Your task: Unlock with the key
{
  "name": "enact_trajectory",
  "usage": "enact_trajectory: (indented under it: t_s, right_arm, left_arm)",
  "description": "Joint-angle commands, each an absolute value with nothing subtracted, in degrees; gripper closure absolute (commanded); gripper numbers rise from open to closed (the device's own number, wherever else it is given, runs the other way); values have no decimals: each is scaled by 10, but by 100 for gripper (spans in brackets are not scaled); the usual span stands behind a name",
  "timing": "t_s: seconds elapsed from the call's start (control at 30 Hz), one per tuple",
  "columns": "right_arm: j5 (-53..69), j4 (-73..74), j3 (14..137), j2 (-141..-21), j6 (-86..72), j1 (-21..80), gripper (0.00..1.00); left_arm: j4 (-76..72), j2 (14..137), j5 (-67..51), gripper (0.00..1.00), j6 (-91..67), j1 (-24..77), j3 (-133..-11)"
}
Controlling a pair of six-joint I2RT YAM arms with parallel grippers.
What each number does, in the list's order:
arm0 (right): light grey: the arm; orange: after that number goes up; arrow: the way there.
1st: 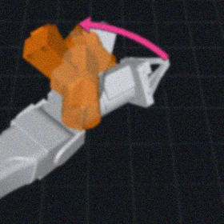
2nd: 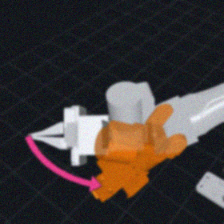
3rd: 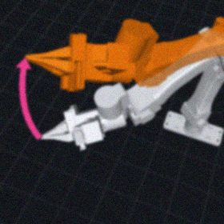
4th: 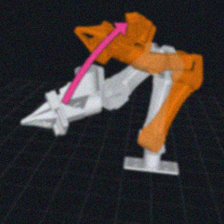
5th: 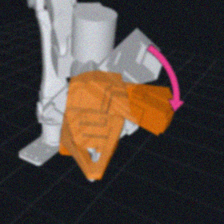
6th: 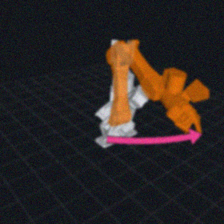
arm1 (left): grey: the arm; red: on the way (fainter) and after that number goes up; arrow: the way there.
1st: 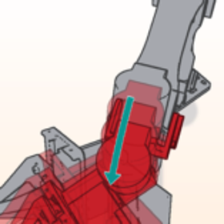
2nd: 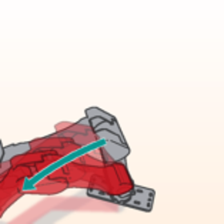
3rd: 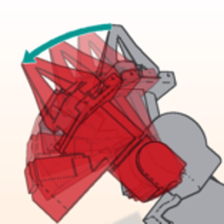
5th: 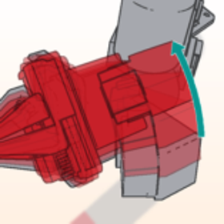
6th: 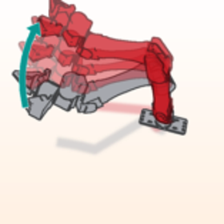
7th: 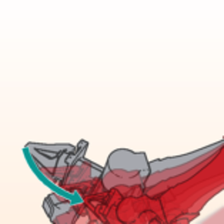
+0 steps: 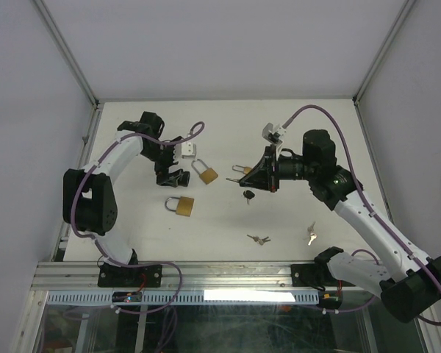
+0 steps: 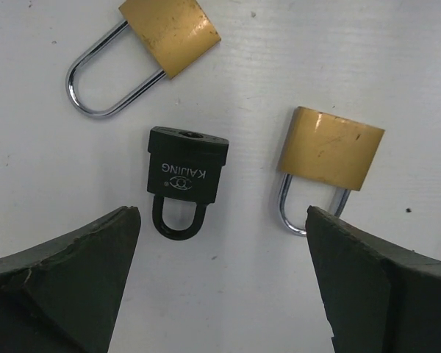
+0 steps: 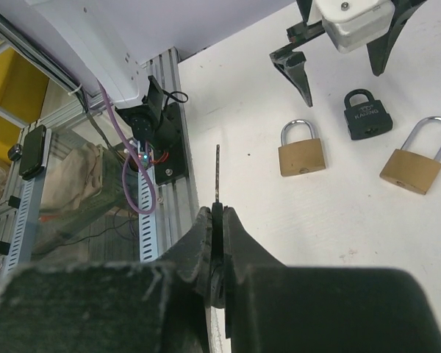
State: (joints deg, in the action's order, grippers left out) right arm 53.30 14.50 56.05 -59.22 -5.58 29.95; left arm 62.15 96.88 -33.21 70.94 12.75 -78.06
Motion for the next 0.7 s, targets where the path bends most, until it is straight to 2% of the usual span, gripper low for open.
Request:
enact_trajectory:
  t_s: [0.0,0.2,0.47,0.67]
  right_arm:
    - [542,134,556,-567,-41,290,100]
    - [543,129,541,-566,-38,285,100]
    - [555,122,530,-570,-38,274,100]
    - [557,119,526,-570,-38,271,100]
  left_arm:
    - [569,997,-314,1,830,120,-794]
    - [575,1068,-299,1,911,120,-807]
    - [528,1128,-304,1,884,128,-843]
    - [546,1132,-295,1,928,135,-808]
